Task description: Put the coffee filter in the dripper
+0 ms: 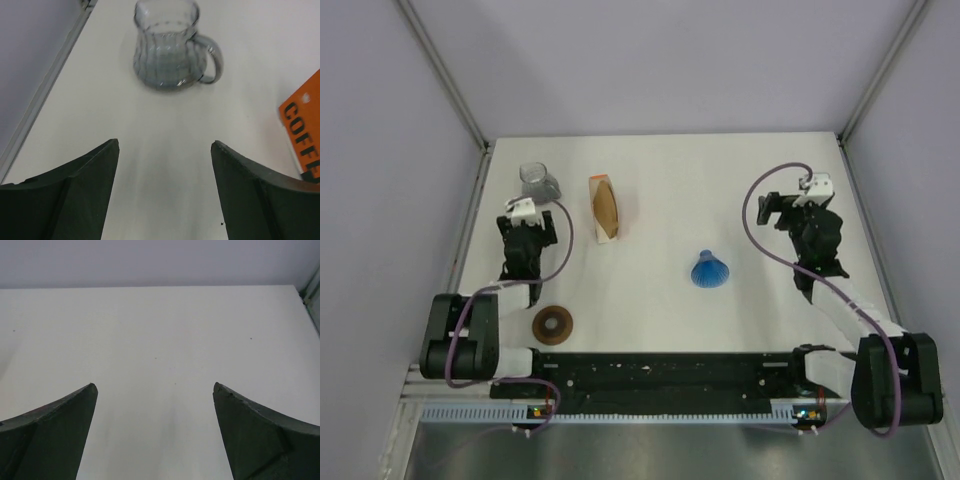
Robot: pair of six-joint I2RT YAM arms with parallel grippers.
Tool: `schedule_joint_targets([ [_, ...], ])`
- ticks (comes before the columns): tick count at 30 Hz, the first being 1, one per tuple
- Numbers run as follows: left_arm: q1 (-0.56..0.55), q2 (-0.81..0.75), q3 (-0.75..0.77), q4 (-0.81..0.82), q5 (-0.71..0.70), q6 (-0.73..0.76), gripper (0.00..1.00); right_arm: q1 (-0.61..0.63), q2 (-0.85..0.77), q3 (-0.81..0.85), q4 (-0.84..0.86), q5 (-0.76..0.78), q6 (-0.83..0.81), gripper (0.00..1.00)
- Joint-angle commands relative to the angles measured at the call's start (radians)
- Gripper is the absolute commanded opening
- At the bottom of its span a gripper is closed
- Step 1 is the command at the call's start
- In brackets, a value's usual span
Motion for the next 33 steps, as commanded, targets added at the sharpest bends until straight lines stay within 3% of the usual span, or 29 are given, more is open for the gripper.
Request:
schedule_joint_targets([
  [1, 0.007, -0.087, 0.252, -0.447, 0.316, 0.114, 0.76, -0.01, -0.04, 0.135, -0.256, -0.183, 0.063, 0.98],
  [3, 0.01, -0.104, 0.399, -0.747, 0.454, 0.14, 0.7, -0.01, -0.049, 0.176, -0.32, -0.223, 0.07, 0.98],
  [7, 0.018, -0.096, 0.666, -1.121, 0.627, 0.171, 0.68, -0.01, -0.074, 0.206, -0.388, -0.277, 0.084, 0.98],
  [10, 0.017, -0.027, 0.854, -1.273, 0.572, 0.177, 0.72, -0.01, -0.083, 0.206, -0.414, -0.29, 0.075, 0.98],
  [14, 0.018, 0.167, 1.163, -1.509, 0.322, 0.177, 0.7, -0.01, -0.078, 0.206, -0.414, -0.29, 0.073, 0.98],
  [19, 0.048, 0.46, 1.487, -1.629, 0.052, 0.208, 0.64, -0.01, -0.057, 0.21, -0.406, -0.312, 0.073, 0.98],
  [24, 0.127, 0.684, 1.754, -1.752, 0.004, 0.148, 0.59, -0.008, -0.037, 0.209, -0.403, -0.317, 0.075, 0.98],
  [33, 0.158, 0.814, 1.788, -1.714, 0.1, 0.09, 0.57, -0.01, -0.026, 0.207, -0.402, -0.32, 0.07, 0.98],
])
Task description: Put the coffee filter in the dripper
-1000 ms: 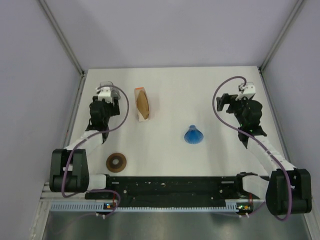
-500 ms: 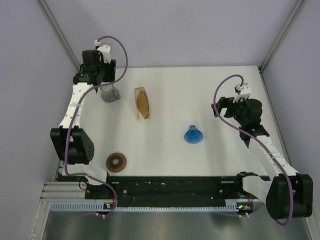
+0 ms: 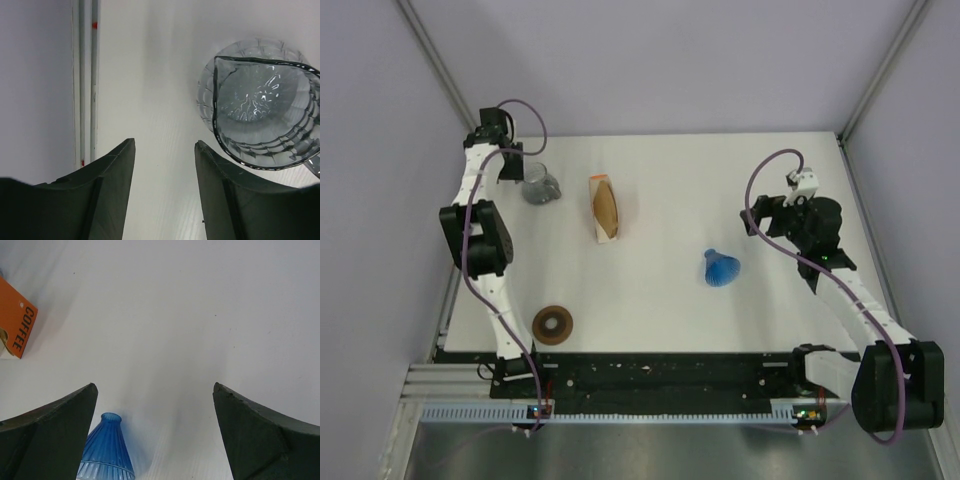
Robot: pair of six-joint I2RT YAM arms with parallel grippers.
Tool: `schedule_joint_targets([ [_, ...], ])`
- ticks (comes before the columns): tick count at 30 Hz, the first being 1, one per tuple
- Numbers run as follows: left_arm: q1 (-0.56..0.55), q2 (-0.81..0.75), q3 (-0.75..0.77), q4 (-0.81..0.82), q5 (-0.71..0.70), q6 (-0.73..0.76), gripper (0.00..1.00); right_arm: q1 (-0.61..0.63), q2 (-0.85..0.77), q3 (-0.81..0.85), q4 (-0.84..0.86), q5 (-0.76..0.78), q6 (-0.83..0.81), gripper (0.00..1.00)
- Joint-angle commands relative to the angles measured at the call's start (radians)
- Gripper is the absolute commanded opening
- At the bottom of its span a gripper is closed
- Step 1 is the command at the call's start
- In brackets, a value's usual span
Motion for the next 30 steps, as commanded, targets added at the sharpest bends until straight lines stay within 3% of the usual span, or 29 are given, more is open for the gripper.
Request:
schedule_joint_targets([
  [1, -0.02, 0.018, 0.058, 0.027, 0.044, -0.041, 0.56, -0.008, -0.001, 0.042, 0.023, -0.014, 0.004, 0.98],
  [13, -0.015, -0.049, 0.044, 0.079, 0.056, -0.081, 0.54, -0.01, -0.004, 0.046, 0.001, -0.011, -0.007, 0.98],
  [17, -0.019, -0.071, 0.038, 0.109, 0.165, -0.138, 0.55, -0.01, -0.001, 0.046, 0.001, -0.01, -0.007, 0.98],
  [20, -0.026, -0.031, 0.061, 0.107, 0.214, -0.167, 0.57, -0.008, 0.001, 0.048, -0.003, -0.008, -0.008, 0.98],
  [24, -0.026, 0.053, 0.13, 0.067, 0.115, -0.178, 0.57, -0.01, -0.002, 0.051, -0.014, -0.011, -0.008, 0.98],
  [30, -0.038, 0.106, 0.138, 0.067, 0.13, -0.179, 0.56, -0.008, -0.004, 0.053, -0.017, -0.011, -0.005, 0.98],
])
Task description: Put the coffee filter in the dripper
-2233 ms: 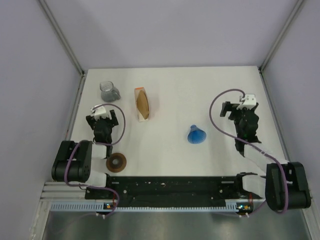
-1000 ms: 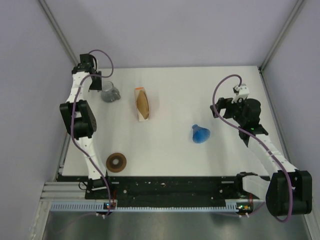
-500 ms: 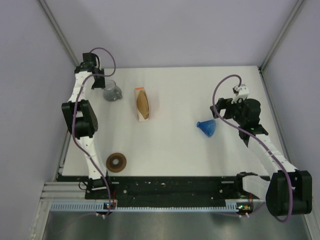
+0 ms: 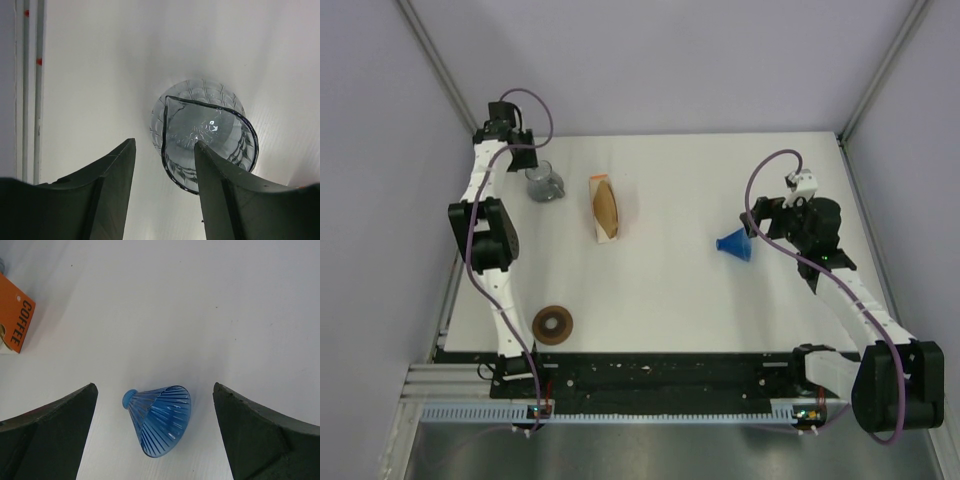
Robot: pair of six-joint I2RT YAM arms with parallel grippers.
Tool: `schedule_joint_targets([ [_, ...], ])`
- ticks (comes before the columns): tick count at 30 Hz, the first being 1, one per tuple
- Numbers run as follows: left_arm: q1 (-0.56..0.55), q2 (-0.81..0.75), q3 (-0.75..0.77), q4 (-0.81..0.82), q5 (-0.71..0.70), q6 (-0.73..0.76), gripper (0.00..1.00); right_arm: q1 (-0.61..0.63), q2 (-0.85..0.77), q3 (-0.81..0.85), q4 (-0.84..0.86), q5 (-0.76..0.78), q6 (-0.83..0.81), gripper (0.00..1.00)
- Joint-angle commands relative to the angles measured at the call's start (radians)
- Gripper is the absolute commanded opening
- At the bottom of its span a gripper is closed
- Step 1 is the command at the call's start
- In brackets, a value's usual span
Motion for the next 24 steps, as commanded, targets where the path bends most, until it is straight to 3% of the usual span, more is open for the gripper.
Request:
schedule_joint_targets([
  [1, -0.013, 0.047, 0.034, 0.008, -0.003, -0.016, 0.56, -0.007, -0.006, 0.054, 0.008, -0.011, -0.006, 0.98],
  [4, -0.014, 0.061, 0.037, -0.006, -0.005, -0.019, 0.52, -0.005, -0.014, 0.056, -0.001, -0.008, -0.007, 0.98],
  [6, -0.014, 0.062, 0.035, -0.021, -0.028, -0.021, 0.42, -0.002, -0.021, 0.054, -0.003, -0.003, -0.01, 0.98],
  [8, -0.013, 0.056, 0.034, -0.035, -0.046, -0.024, 0.18, 0.001, -0.026, 0.053, -0.003, -0.002, -0.01, 0.98],
  [10, -0.013, 0.036, 0.026, -0.05, -0.063, -0.028, 0.01, 0.002, -0.027, 0.053, -0.004, -0.002, -0.01, 0.98],
  [17, -0.005, -0.184, -0.147, -0.012, -0.031, 0.036, 0.0, 0.007, -0.04, 0.053, -0.006, -0.008, -0.01, 0.98],
  [24, -0.043, -0.482, -0.215, -0.102, 0.332, 0.266, 0.0, 0.013, -0.037, 0.056, 0.005, -0.042, -0.007, 0.98],
])
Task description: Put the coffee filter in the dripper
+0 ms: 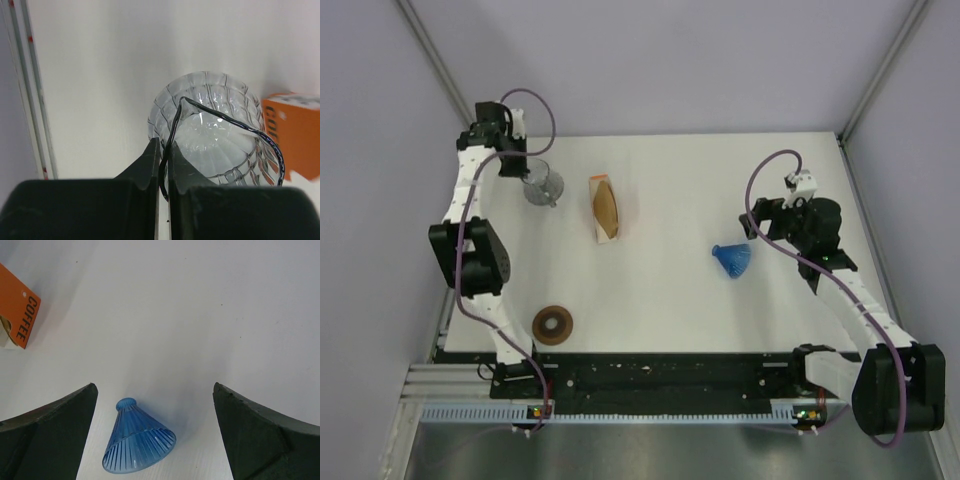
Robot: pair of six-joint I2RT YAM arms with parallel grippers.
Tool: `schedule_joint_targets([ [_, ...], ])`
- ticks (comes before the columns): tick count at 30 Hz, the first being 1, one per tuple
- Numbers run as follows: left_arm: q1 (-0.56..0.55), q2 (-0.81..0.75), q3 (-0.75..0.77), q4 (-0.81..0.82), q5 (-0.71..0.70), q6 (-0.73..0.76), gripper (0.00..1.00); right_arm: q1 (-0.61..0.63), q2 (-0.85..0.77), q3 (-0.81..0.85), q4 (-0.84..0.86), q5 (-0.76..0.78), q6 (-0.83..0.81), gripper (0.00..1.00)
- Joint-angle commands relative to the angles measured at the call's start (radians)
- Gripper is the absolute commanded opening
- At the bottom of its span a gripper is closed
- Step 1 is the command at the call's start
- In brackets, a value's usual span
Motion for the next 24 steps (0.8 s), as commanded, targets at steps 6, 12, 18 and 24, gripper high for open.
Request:
schedule_joint_targets([
  [6, -0.33, -0.414, -0.082, -0.182, 0.399, 0.472, 0.0, 0.016, -0.021, 0.046, 0.055, -0.081, -0.004, 0.98],
  [12, -0.6, -0.329, -0.092, -0.279, 0.344, 0.623, 0.0, 0.027, -0.021, 0.036, 0.071, -0.101, -0.005, 0.98],
  [18, -0.793, -0.218, -0.154, -0.256, 0.2, 0.752, 0.0, 0.045, -0.032, 0.04, 0.045, -0.07, -0.025, 0.98],
  [24, -0.812, -0.158, -0.248, -0.171, 0.19, 0.79, 0.0, 0.048, -0.038, 0.036, 0.049, -0.067, -0.025, 0.98],
])
